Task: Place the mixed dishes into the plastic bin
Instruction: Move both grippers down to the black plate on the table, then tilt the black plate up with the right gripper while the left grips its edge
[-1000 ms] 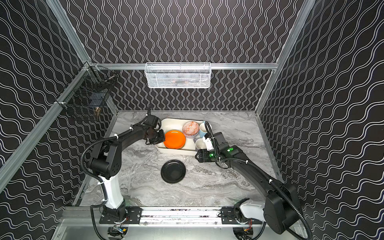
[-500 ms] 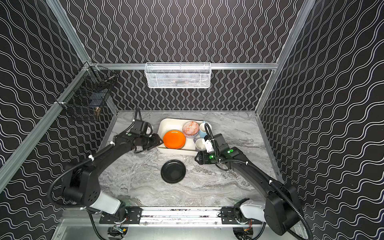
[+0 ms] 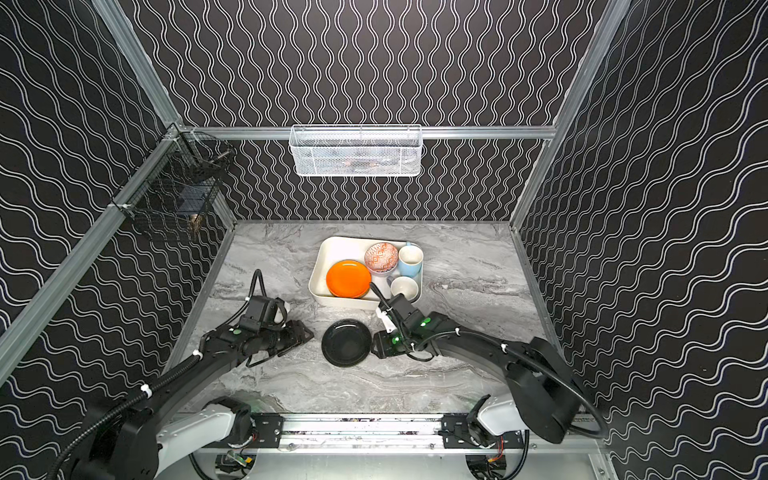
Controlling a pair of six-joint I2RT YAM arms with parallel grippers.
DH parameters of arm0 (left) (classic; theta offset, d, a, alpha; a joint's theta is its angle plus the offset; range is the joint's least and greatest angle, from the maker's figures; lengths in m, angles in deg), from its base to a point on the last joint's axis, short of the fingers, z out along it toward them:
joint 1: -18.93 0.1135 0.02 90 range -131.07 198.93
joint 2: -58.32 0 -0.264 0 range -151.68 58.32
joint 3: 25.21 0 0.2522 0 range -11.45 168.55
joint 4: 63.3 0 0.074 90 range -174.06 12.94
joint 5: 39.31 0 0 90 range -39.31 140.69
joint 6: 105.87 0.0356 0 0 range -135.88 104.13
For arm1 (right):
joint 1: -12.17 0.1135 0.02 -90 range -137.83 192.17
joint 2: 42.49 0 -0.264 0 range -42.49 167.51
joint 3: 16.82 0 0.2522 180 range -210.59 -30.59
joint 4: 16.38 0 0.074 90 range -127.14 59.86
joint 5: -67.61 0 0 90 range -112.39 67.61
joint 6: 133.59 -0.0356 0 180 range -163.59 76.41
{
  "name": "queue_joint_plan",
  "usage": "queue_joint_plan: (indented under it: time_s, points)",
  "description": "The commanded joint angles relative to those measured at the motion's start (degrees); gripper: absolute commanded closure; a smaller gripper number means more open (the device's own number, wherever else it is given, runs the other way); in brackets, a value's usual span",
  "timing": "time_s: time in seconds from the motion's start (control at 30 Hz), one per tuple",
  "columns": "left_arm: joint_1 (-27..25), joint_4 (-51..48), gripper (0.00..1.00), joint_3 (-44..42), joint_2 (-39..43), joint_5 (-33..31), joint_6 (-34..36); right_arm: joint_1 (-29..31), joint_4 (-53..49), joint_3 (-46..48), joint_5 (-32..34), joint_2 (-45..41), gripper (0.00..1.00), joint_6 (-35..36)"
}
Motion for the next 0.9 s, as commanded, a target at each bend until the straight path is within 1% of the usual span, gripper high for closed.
queue_joint_plan:
  time_s: [0.0,0.07,0.2,0.37,0.53,0.87]
  points:
    - [-0.80,3.76,0.43,-1.11,1.14,0.48,-1.11,1.48,3.92,-0.94,2.25,2.41,0.56,-2.98]
    - [-0.91,4.67,0.43,-1.56,0.54,0.05,-1.40,1.92,4.28,-1.59,2.47,4.23,0.59,-3.56]
    - [-1.65,8.02,0.44,-3.03,-1.51,1.40,-1.93,2.08,2.57,-4.01,4.19,7.91,0.66,-2.97]
    - [-2.46,9.83,0.44,-3.68,-3.27,0.88,-2.16,2.16,2.51,-5.70,4.49,10.48,0.70,-2.36]
    - [-2.68,11.99,0.44,-4.26,-5.64,0.78,-2.54,2.17,2.89,-7.06,3.26,13.24,0.71,-2.20]
    - [-3.21,15.64,0.45,-4.53,-10.27,1.80,-3.08,2.84,4.11,-8.93,-0.20,15.10,0.71,-0.62]
